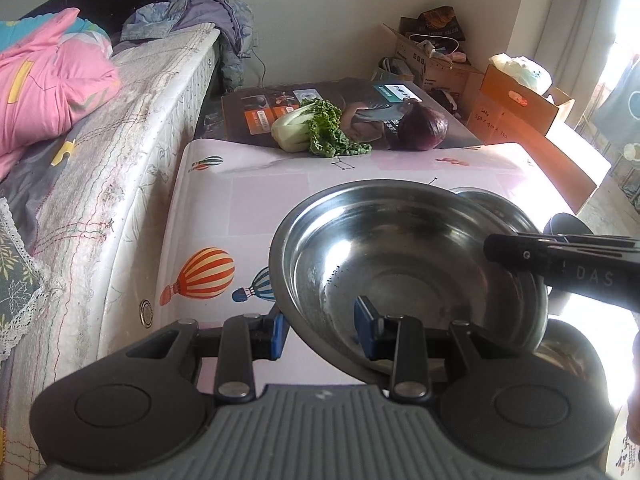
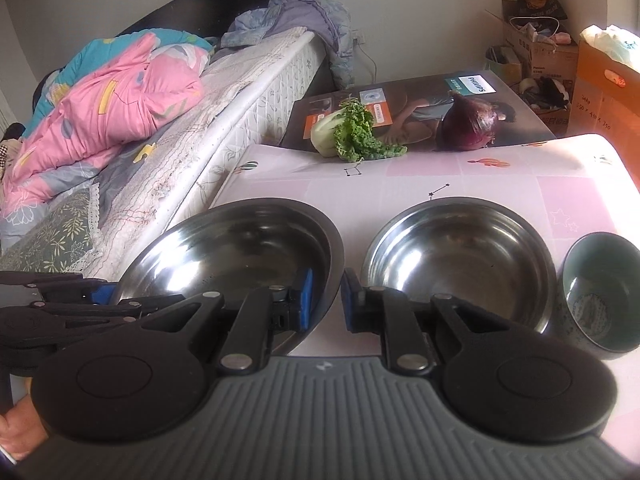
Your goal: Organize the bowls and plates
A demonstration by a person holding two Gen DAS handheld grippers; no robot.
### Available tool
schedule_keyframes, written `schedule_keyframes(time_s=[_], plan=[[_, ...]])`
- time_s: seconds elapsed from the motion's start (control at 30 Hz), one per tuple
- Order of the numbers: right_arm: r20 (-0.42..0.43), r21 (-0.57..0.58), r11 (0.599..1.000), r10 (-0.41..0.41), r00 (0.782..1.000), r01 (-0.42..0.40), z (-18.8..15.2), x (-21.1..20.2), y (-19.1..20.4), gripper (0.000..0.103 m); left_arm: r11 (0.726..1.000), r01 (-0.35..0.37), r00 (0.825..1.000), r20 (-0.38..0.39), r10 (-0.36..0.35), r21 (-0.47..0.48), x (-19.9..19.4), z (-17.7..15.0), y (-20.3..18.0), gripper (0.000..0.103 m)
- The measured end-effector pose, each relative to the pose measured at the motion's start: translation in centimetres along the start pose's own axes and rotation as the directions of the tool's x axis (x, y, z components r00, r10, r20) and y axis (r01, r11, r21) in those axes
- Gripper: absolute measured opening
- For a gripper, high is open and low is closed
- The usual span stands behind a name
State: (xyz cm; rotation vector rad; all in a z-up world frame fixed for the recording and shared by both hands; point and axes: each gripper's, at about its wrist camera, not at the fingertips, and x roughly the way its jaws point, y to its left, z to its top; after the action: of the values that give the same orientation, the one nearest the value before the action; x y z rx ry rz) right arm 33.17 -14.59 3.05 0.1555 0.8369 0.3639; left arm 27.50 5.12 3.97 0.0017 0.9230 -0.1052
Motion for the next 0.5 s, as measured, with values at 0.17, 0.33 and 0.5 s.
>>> schedule_keyframes(time_s=[0.17, 0.33, 0.5], plan=[[0.029, 0.035, 0.998, -0.049, 0.998, 0.048, 0.3, -2.0, -4.0, 0.015, 0.998, 0.038, 0.999, 0.005, -0.038, 0.049, 1.2, 1.5, -4.2, 0.035], [0.042, 0.079, 0.992, -0.097, 0.994, 0.094, 0.3, -2.7, -8.4, 0.015, 0.995, 0.068, 0.998, -0.025, -0.066, 0.077, 4.0, 2.5, -7.9, 0.035], [0.032, 0.113, 0.985, -0.132, 0.991, 0.127, -0.4, -2.1, -12.3, 0.016, 0.991, 0.086, 0.995, -0.064, -0.080, 0.100, 6.9, 2.7, -10.5, 0.035]])
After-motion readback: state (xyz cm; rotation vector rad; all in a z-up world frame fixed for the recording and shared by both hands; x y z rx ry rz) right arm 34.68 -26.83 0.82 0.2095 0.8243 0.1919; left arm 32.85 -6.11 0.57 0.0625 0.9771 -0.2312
